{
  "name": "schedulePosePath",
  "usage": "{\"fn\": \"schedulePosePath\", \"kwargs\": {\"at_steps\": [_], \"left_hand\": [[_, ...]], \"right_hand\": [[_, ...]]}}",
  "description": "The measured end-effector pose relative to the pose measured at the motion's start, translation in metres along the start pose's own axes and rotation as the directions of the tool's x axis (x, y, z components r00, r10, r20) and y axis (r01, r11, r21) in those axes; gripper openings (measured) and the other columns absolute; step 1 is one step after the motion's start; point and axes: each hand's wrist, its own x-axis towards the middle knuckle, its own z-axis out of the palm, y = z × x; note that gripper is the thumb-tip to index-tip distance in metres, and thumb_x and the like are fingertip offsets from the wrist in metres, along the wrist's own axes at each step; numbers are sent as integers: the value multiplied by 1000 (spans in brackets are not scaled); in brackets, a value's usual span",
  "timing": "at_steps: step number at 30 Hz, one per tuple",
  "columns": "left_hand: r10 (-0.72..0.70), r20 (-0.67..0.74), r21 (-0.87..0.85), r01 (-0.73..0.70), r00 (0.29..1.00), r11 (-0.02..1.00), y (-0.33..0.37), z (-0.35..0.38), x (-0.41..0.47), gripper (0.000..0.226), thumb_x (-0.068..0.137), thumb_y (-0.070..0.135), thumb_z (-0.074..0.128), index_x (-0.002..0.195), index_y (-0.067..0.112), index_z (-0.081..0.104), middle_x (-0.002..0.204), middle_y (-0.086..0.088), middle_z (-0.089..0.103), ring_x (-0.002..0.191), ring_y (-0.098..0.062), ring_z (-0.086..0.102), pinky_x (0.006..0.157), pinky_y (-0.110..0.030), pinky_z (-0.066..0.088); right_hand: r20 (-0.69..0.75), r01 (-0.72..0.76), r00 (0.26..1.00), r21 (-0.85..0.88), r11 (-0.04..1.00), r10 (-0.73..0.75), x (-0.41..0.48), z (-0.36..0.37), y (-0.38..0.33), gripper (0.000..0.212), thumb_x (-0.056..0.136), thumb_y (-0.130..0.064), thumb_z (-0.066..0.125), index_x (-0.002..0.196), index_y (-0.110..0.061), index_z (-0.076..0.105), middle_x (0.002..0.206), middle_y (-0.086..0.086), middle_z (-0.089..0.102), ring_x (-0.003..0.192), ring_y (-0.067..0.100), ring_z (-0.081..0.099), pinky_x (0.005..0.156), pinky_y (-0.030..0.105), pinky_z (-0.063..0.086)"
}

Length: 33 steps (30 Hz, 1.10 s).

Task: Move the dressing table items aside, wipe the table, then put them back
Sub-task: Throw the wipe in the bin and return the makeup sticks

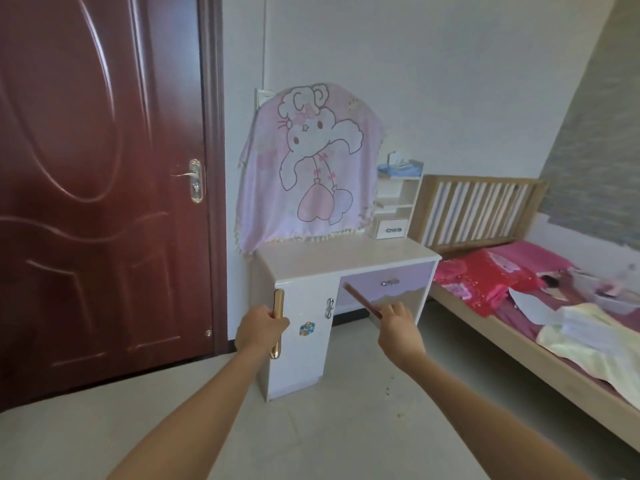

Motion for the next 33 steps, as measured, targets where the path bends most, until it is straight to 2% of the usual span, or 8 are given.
{"fn": "schedulePosePath", "kwargs": {"at_steps": [5,9,12,18,24,28,33], "left_hand": [[-2,34,-61,5,999,998,4,18,83,26,80,15,59,59,12,44,56,0,45,49,-12,41,47,-24,26],[-79,151,-100,95,985,990,-20,59,116,26,76,11,62,57,12,44,55,-1,46,50,-14,42,49,-24,27],[-133,169,-103,152,977,983,-32,80,145,29,76,11,63,58,14,41,56,1,45,51,-13,41,48,-25,26],[-186,72,-89,192,980,977,-17,111,240,35,80,11,60,55,16,36,54,1,42,50,-14,41,46,-25,27],[-278,20,-118,279,960,953,9,162,325,30,79,12,62,56,11,44,54,-2,48,51,-16,47,49,-26,32],[-362,14,-122,361,932,925,7,186,364,31,79,11,64,54,11,45,54,-2,48,60,-24,50,53,-27,32],[-430,-15,-108,426,903,898,-12,190,420,14,80,13,63,70,10,54,75,-6,58,75,-21,53,65,-26,34]], "right_hand": [[44,-90,995,-22,996,91,77,17,-4,35,90,1,39,123,-8,44,120,10,46,108,26,47,87,35,47],[186,-168,965,-93,981,183,109,65,7,29,92,-2,38,119,-6,46,117,10,47,100,25,54,82,34,48],[255,-190,945,-89,978,206,139,95,15,26,92,-3,39,117,-6,46,116,11,49,100,25,55,84,34,48],[266,-133,956,17,991,124,243,128,28,25,94,-4,36,117,-3,46,119,13,48,103,30,54,79,31,40],[326,-99,944,156,983,43,353,158,38,25,88,-9,49,112,-4,52,115,11,55,100,26,58,70,25,40],[385,-92,923,212,973,4,412,186,34,28,86,-8,49,113,-6,52,115,9,56,103,24,55,68,21,31],[477,-79,879,209,975,-31,467,232,17,28,87,-9,47,115,-7,51,118,8,55,105,23,55,75,23,39]]}}
